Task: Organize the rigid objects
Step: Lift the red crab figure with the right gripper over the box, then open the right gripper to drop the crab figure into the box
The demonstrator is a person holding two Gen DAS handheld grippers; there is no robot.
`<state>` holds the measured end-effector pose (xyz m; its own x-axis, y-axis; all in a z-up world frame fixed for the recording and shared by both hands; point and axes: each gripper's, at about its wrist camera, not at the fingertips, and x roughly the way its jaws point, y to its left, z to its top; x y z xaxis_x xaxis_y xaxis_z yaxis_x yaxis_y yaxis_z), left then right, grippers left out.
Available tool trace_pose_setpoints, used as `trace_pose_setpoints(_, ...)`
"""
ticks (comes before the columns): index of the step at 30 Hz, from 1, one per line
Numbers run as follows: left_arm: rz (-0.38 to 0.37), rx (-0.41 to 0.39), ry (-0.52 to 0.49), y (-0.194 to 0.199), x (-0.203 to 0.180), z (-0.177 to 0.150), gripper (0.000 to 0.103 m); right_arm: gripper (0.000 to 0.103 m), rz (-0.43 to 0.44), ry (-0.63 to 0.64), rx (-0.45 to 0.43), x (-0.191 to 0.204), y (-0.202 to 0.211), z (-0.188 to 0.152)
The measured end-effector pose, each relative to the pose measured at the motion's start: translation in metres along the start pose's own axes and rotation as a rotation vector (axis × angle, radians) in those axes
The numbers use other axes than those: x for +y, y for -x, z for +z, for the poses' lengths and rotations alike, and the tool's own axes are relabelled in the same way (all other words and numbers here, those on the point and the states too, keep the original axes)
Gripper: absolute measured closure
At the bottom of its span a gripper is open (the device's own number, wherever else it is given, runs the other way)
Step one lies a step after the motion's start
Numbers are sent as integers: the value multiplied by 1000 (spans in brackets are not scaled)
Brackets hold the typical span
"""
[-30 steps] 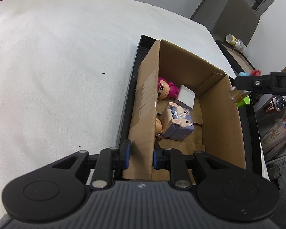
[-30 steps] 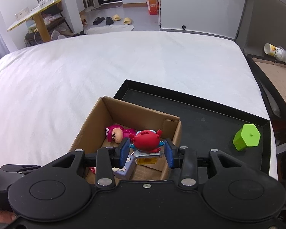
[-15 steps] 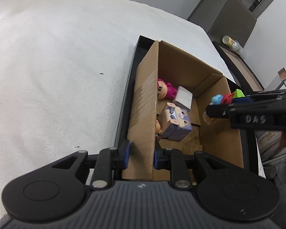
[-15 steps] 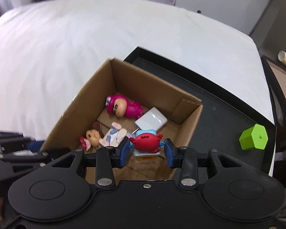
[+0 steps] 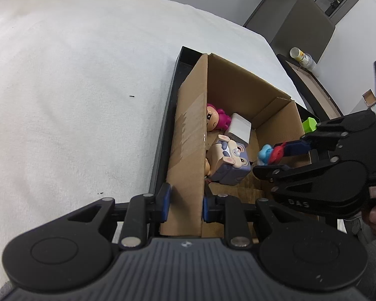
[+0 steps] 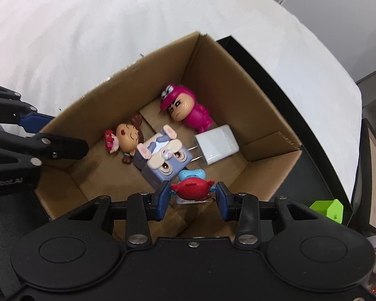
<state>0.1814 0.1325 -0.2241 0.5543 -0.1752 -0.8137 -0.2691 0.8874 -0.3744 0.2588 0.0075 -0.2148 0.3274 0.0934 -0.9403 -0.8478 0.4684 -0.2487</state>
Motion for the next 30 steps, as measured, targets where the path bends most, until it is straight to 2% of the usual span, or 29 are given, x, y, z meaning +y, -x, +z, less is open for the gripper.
trace_pose_setpoints(10, 1, 0, -2, -1, -1, 0, 80, 63, -16, -20, 31, -2, -12, -1)
trace_pose_setpoints(17, 4, 1, 0, -2, -2, 0, 80, 60, -4, -30, -2, -4, -2, -1)
trace_pose_setpoints(21, 6, 2, 1, -2, -2, 0, 80, 57, 34, -66, -26, -10, 12, -4)
trace_pose_setpoints(30, 19, 2, -10, -2, -6, -1, 80, 57, 93, -152, -82, -34, 33, -21)
